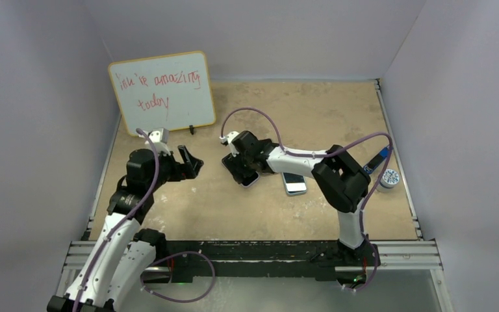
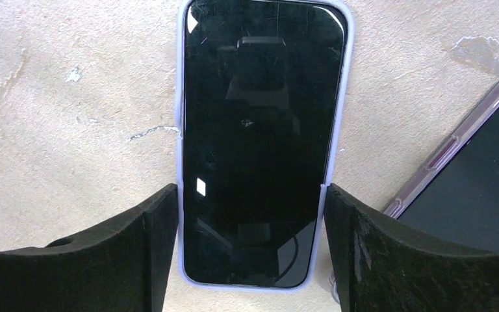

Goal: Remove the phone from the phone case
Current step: Pick up the phone at the center of the board.

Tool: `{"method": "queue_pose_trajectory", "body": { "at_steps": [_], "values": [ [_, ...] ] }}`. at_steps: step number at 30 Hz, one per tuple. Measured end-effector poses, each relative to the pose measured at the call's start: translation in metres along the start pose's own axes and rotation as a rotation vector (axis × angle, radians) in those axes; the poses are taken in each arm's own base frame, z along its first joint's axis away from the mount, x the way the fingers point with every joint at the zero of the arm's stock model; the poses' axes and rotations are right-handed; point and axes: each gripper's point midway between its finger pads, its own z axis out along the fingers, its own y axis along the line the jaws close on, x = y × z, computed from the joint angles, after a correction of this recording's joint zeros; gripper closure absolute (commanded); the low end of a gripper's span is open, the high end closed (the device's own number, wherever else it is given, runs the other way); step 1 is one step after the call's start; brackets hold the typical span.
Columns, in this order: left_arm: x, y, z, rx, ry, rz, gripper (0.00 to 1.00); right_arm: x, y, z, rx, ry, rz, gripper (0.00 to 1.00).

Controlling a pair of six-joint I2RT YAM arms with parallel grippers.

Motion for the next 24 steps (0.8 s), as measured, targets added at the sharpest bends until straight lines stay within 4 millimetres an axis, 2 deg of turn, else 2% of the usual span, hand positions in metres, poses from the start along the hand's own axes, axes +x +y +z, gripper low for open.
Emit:
{"method": "queue_pose_trajectory", "body": {
  "at_steps": [4,8,14,20,24],
  "values": [
    [0.023,-0.003,0.015,0.049,0.055,-0.073,0.09,0.000,0.002,-0.001,-0.026,-0.043,0.021,0.94],
    [0.041,-0.001,0.030,0.057,0.110,-0.146,0.11,-0.001,0.010,-0.004,-0.082,-0.095,0.066,1.00],
    [0.059,0.001,0.054,0.048,0.195,-0.239,0.13,-0.002,0.037,-0.008,-0.198,-0.138,0.111,1.00],
    [0.083,0.000,0.068,0.059,0.233,-0.338,0.15,-0.003,0.044,-0.010,-0.234,-0.167,0.161,1.00],
    [0.098,0.005,0.073,0.034,0.246,-0.411,0.17,-0.002,0.046,-0.011,-0.242,-0.179,0.185,1.00]
  ]
}}
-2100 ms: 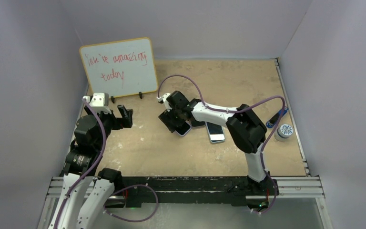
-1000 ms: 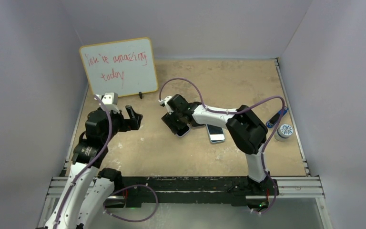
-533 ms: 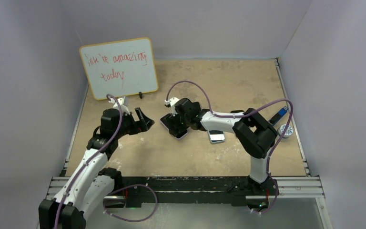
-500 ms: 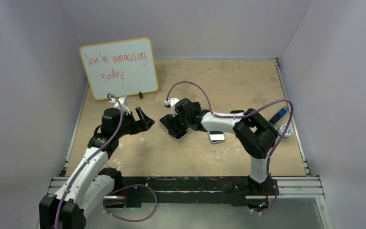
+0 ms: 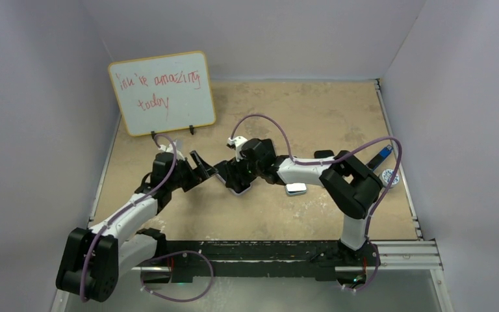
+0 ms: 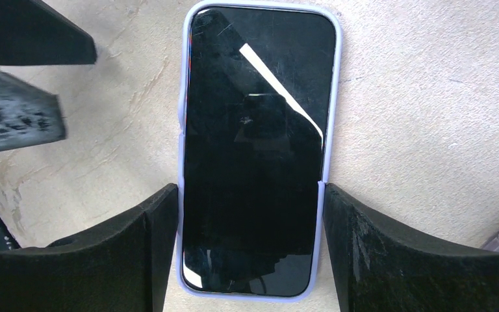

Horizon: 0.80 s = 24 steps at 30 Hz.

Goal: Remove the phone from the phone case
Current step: Pick up the phone at the center of the board.

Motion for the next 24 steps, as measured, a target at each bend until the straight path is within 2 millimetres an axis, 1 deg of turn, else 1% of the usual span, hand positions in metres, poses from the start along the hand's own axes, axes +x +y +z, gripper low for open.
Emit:
{"method": "queue_pose_trajectory", "body": {
  "at_steps": [3,11,18,24],
  "values": [
    [0.003,0.004,0.007,-0.009,-0.003,-0.047,0.20,-0.001,0.001,0.000,-0.003,-0.005,0.012,1.00],
    [0.008,0.002,0.028,0.000,-0.008,-0.145,0.30,-0.001,0.005,0.001,-0.023,-0.018,0.038,1.00],
    [0.013,0.008,0.042,-0.018,-0.023,-0.211,0.36,-0.002,0.008,0.002,-0.037,-0.026,0.052,1.00],
    [0.017,0.004,0.056,0.002,-0.016,-0.236,0.44,-0.002,0.010,0.002,-0.053,-0.030,0.062,1.00]
  ]
}}
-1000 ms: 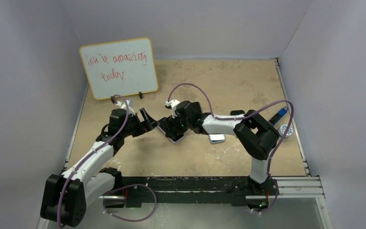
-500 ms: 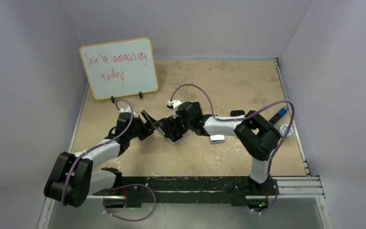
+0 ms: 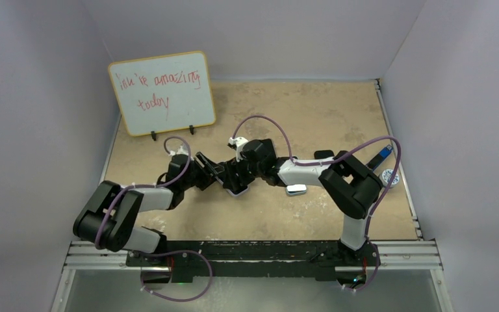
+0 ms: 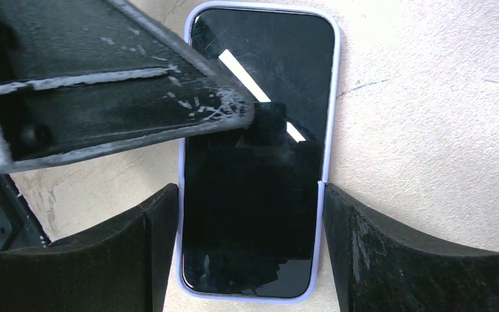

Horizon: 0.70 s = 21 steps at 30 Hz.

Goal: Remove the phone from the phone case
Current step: Pick up the phone at the center of the board.

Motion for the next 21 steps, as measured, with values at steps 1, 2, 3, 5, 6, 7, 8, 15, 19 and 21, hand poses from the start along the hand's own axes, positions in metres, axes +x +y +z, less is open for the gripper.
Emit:
{"method": "queue_pose_trajectory", "body": {
  "at_steps": [1,2,3,5,6,7,8,15,19,21],
  "values": [
    [0.000,-0.001,0.002,0.007,0.000,-0.007,0.46,0.000,0.001,0.000,-0.005,0.001,0.002,1.00],
    [0.000,-0.002,0.004,0.015,0.002,-0.014,0.49,0.000,0.001,0.000,-0.007,0.001,0.004,1.00],
    [0.000,-0.002,0.007,0.020,0.002,-0.020,0.53,0.000,0.002,0.000,-0.009,0.000,0.006,1.00],
    [0.001,-0.002,0.010,0.027,0.004,-0.032,0.64,0.001,0.002,0.000,-0.013,-0.003,0.010,1.00],
    [0.001,-0.001,0.012,0.028,0.007,-0.040,0.69,0.000,0.002,0.000,-0.015,-0.005,0.011,1.00],
    [0.002,0.000,0.014,0.028,0.010,-0.044,0.77,0.000,0.003,0.001,-0.016,-0.007,0.013,1.00],
    [0.004,0.002,0.016,0.025,0.017,-0.050,0.83,0.000,0.003,0.001,-0.017,-0.007,0.015,0.99],
    [0.004,-0.008,0.020,0.085,0.023,-0.085,1.00,-0.001,0.002,-0.001,-0.023,-0.012,0.064,0.71],
    [0.004,-0.010,0.019,0.105,0.020,-0.070,1.00,0.000,0.002,-0.004,-0.024,-0.026,0.059,0.42],
    [0.005,-0.013,0.017,0.119,0.024,-0.054,1.00,0.000,0.003,-0.006,-0.022,-0.031,0.058,0.33]
  ]
}}
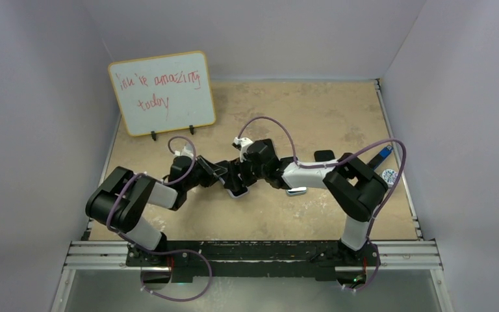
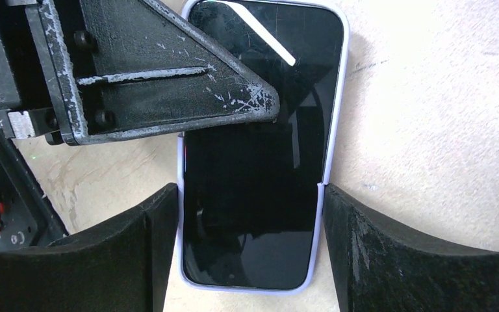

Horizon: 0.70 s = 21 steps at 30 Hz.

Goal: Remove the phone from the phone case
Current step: Pick up the phone at the center of the board.

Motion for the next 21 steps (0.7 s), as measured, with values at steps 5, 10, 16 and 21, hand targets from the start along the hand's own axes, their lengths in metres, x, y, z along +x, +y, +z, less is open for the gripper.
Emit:
{"method": "queue_pose_trajectory", "body": {
  "at_steps": [5,10,16,21],
  "values": [
    [0.005,-0.011,-0.007,0.058,0.013,0.046,1.00,0.000,0.006,-0.009,-0.005,-0.013,-0.006,0.13],
    [0.000,-0.033,-0.020,0.152,-0.021,0.101,1.00,-0.014,0.020,-0.034,-0.035,-0.074,-0.025,0.01],
    [-0.017,-0.074,-0.047,0.293,-0.121,0.155,1.00,-0.055,0.050,-0.079,-0.113,-0.264,-0.061,0.01],
    [-0.037,-0.109,-0.074,0.392,-0.242,0.176,1.00,-0.071,0.057,-0.108,-0.120,-0.410,-0.032,0.03]
  ]
}}
